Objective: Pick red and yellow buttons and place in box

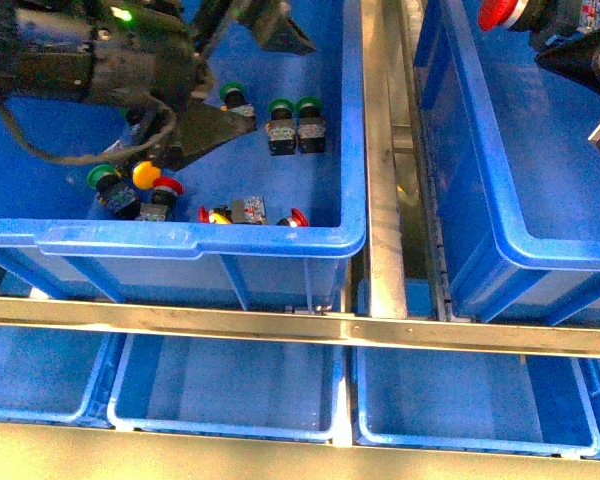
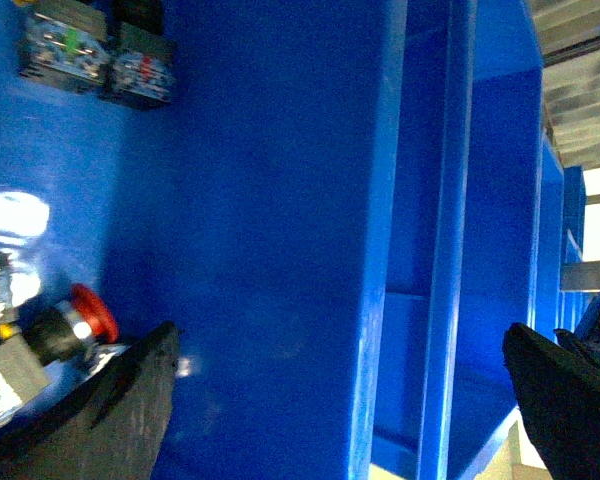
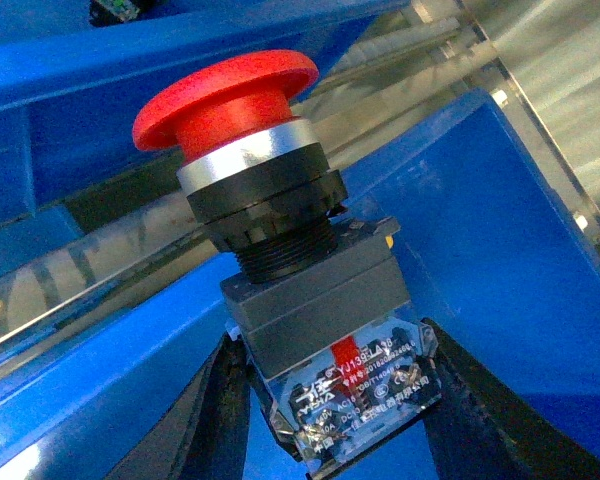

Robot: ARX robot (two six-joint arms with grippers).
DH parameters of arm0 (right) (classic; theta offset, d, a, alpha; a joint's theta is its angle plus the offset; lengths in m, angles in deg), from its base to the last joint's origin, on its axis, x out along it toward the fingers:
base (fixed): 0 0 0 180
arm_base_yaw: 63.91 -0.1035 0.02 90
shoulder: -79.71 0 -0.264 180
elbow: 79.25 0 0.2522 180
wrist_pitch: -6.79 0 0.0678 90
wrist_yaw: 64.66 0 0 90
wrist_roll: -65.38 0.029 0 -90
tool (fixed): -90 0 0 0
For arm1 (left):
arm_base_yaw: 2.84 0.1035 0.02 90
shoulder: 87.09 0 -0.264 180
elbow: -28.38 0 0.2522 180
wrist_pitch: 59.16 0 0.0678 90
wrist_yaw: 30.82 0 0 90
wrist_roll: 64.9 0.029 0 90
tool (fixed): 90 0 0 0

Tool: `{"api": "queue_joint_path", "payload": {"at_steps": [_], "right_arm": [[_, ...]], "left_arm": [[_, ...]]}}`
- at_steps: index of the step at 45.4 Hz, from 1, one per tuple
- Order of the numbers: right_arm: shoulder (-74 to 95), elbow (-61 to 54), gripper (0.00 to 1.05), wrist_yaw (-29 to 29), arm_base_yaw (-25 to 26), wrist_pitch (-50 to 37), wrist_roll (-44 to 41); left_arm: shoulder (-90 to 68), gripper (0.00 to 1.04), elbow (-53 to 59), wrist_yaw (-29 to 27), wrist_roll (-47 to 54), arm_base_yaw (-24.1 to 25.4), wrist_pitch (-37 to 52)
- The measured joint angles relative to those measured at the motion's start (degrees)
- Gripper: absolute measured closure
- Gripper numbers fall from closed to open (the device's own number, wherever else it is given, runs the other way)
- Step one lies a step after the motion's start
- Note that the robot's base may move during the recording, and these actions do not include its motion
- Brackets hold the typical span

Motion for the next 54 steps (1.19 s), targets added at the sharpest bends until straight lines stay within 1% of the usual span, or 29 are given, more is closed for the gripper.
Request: {"api": "queue_joint_path", "payload": {"at_steps": [7,10,14,17,20,23,33,35,36,38,39,40,41,43,45,47,54], "right_arm": [[-0.6,-0.3,0.65,0.0,0.5,0.7,0.0],[-1.0,-0.3,0.65,-0.2,0.8,1.1,-0.1],[-1.7,-0.3,0.65,-0.6,1.0,1.7,0.0],[-2.7,-0.3,0.65,-0.9,1.5,2.5,0.0],[-3.6,-0.3,0.65,-1.1,1.9,3.3,0.1],[-4.7,-0.3,0.65,-1.3,2.6,4.0,0.8],[-6.7,-0.4,0.65,-2.1,4.0,5.4,2.7],[-7.3,-0.6,0.65,-2.3,4.1,5.6,3.1],[-7.8,-0.9,0.65,-2.4,4.3,5.7,3.4],[-8.7,-1.4,0.65,-2.6,4.4,5.8,4.4],[-9.0,-1.5,0.65,-2.8,4.5,6.0,4.6],[-9.4,-1.7,0.65,-3.8,4.5,6.1,5.2],[-9.8,-2.1,0.65,-4.5,4.6,6.1,6.1],[-10.3,-2.7,0.65,-4.8,4.6,6.2,6.9],[-10.8,-3.1,0.65,-5.1,4.5,6.4,7.8],[-11.4,-3.8,0.65,-5.4,4.5,6.6,9.2],[-12.5,-4.5,0.65,-7.0,4.6,6.6,11.5]], "left_arm": [[3.7,0.08,4.0,-0.8,3.5,2.4,0.1],[5.6,0.08,5.7,-2.5,6.2,3.3,0.0],[7.7,0.08,7.9,-2.9,9.4,4.5,0.0],[10.2,0.08,10.9,-4.3,13.6,6.2,0.0],[12.4,0.08,13.5,-4.5,16.3,7.9,-0.9],[15.1,0.08,16.3,-6.7,20.3,9.9,-1.1],[20.9,0.09,22.9,-12.3,27.3,14.5,0.7],[20.4,0.15,26.5,-17.9,30.4,15.3,9.7],[20.0,0.2,29.5,-23.5,34.0,15.7,17.9],[19.8,0.29,35.1,-28.8,38.2,16.2,29.4],[19.9,0.33,37.3,-29.9,39.4,16.4,33.4],[20.6,0.4,41.1,-30.7,41.0,16.7,39.9],[21.6,0.45,43.7,-30.7,42.0,16.7,43.7],[22.8,0.51,45.8,-30.7,42.9,16.7,46.0],[24.3,0.56,47.5,-30.7,43.4,16.7,46.4],[26.2,0.63,49.2,-30.7,44.0,16.7,46.2],[31.4,0.83,52.3,-30.7,44.8,16.6,43.6]]}}
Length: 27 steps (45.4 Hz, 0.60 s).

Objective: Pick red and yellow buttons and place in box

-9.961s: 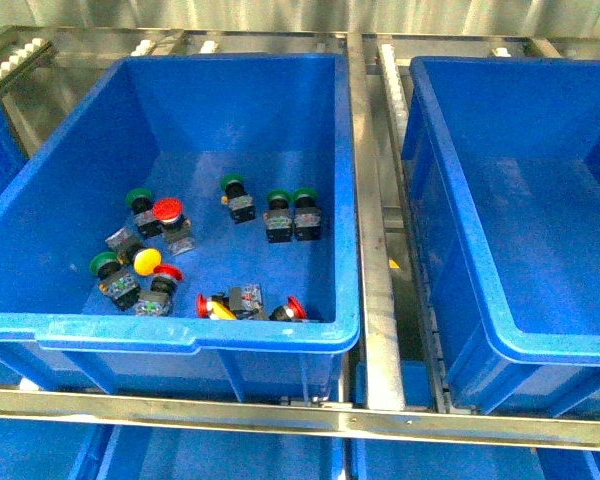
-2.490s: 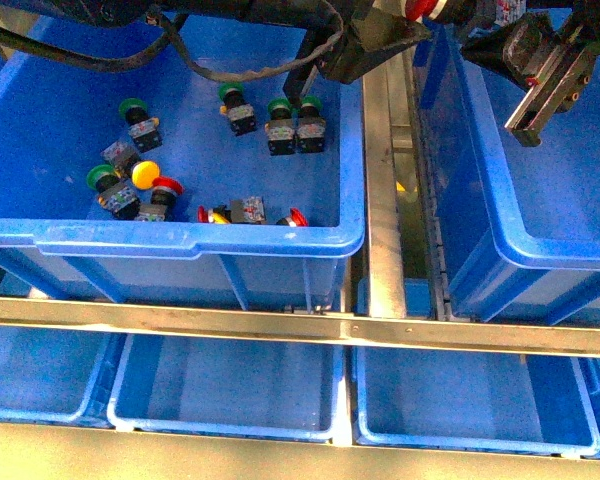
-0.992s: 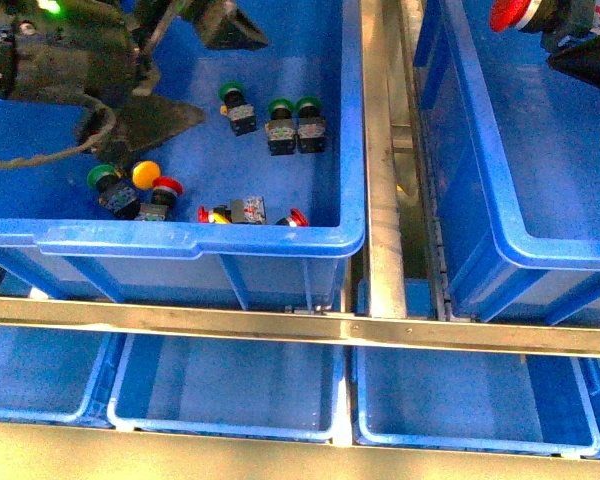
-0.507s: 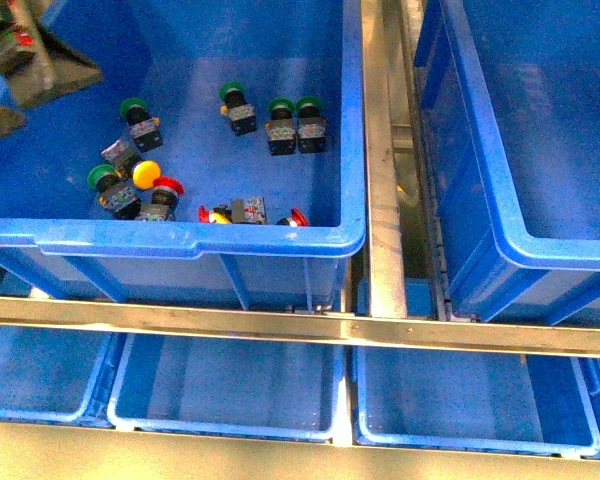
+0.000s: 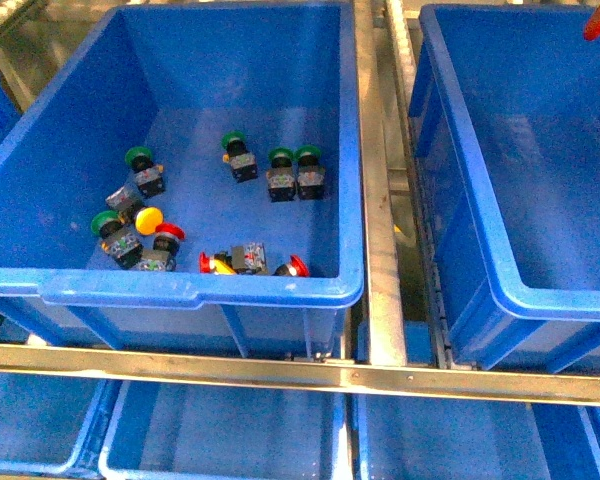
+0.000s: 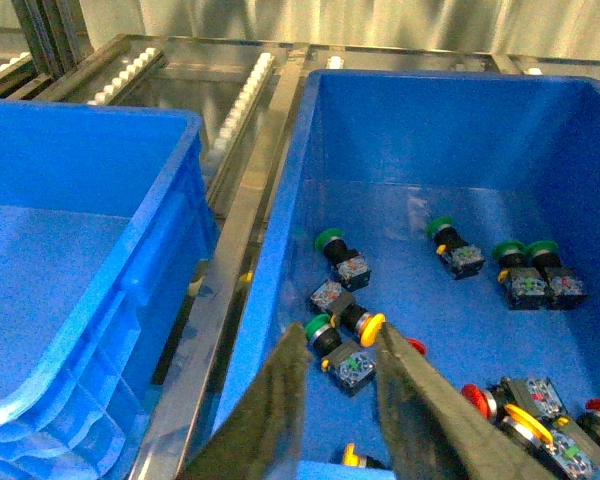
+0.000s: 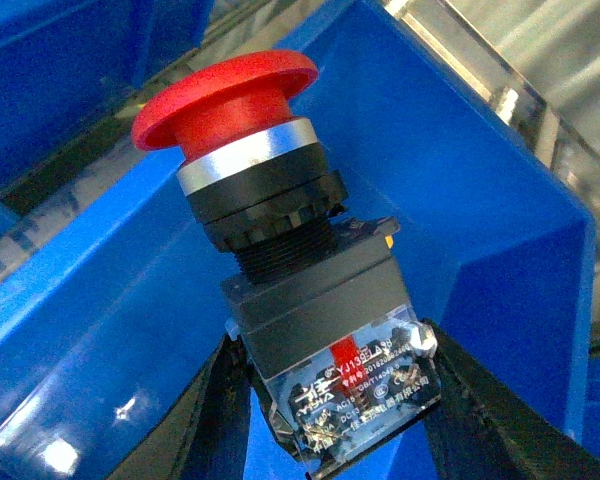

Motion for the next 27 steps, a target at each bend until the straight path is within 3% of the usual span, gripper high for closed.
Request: {"api": "queue_joint_path", "payload": {"at_steps": [7,17,21,27], "right_arm": [[-0.6,-0.1,0.65,-0.5,0.5,1.0,1.2],[-1.4,0.0,0.65,-0.7,0.7,2.4,1.3],[-1.4,0.1,0.65,-1.4,1.0,2.9,1.3],[-1.7,0.3,0.65,-1.6,1.0,3.2,1.4]], "left_arm": [[6.4,1.03,2.4,-0.2,0.2,0.0,-4.0],[17.4,1.03,5.6,-0.1,0.3,0.1,-11.7],[25.2,1.03,5.7,0.0,0.5,0.1,-20.5],[33.3,1.03,6.2,0.0,0.5,0.1,-26.5]]}}
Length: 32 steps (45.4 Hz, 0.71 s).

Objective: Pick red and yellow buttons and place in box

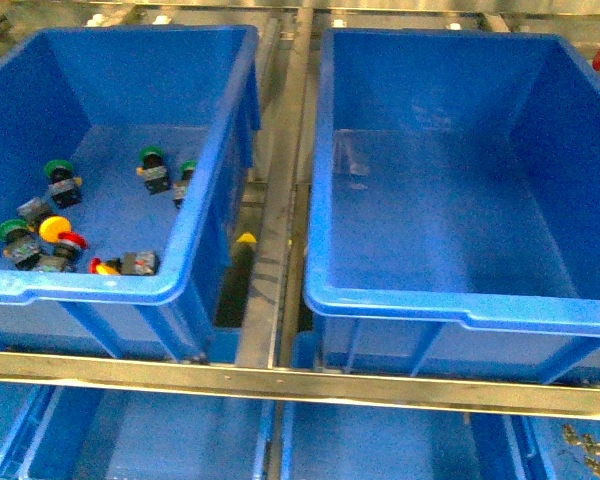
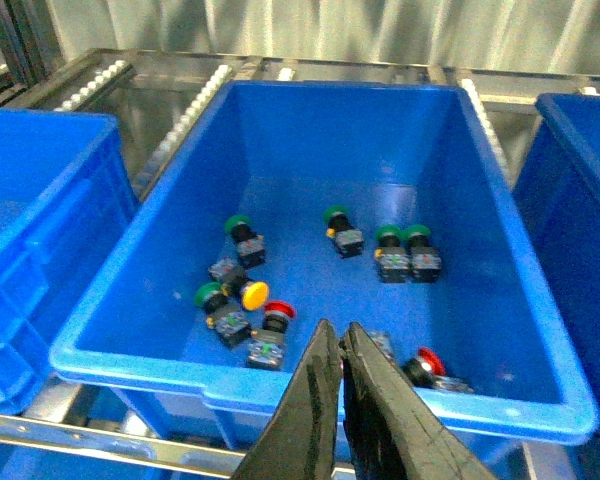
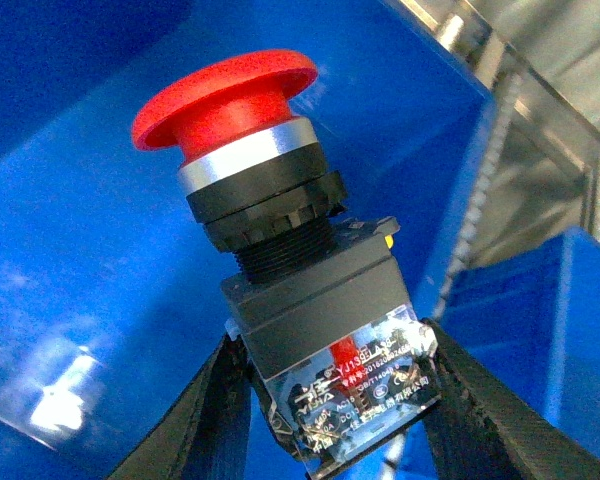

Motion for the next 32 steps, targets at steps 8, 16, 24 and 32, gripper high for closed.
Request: {"api": "queue_joint_path", "payload": {"at_steps": [8,16,24,32], "right_arm": [[0.0,0.2,0.65,-0.4,0.0,0.3,0.0],[0.0,0.4,0.65,-1.1,-0.2,0.5,0.0],[0.4,0.8,0.65,-1.4,-0.6,0.5,0.0],[1.0,0.9,0.65,-1.2,-1.2,0.3,0.2]], "left_arm": [[6.4,1.03,1.2,0.0,0.0,0.0,-5.5],[14.5,1.03,1.4,0.0,0.0,0.0,-12.5],[22.1,1.03,1.4,0.0,0.0,0.0,-19.5],[28.2,1.03,1.5,0.2,0.0,0.0,-25.3]]}}
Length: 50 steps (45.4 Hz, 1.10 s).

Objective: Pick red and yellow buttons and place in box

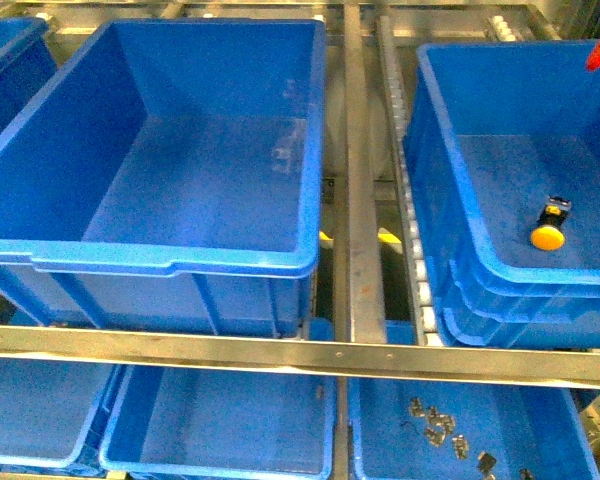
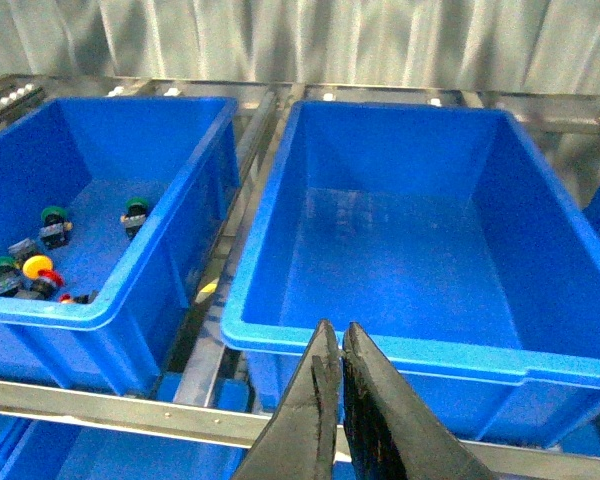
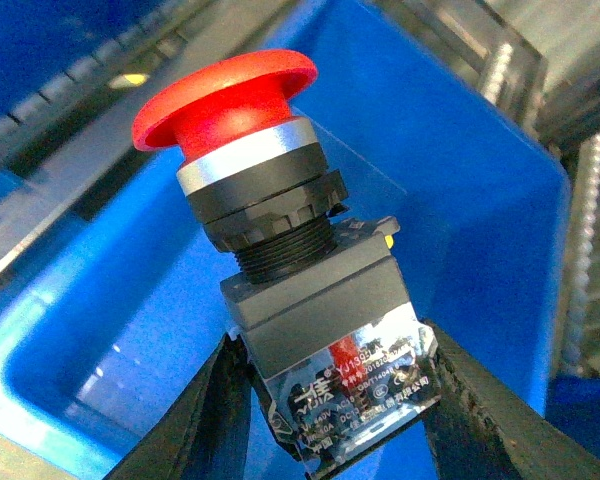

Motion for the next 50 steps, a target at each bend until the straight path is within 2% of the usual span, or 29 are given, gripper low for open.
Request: {"api": "queue_joint_path", "payload": {"at_steps": [37,41,50], "right_arm": [[5.9,1.6,0.65,-0.1,-2.2,-1.9,1.0],[6.2,1.8,0.65,-0.1,-2.1,-2.2,1.2],[6.6,2.3,0.65,-0.1,-1.4,-2.4,1.8]], "left_arm": [[13.3,1.03,0.0,-0.2,0.1,-0.1,-13.0],[19.9,1.03,0.0,-0.2,0.2,-0.1,-21.7],[22.2,1.03,0.0,-0.2,0.2,-0.1,-22.9]]}}
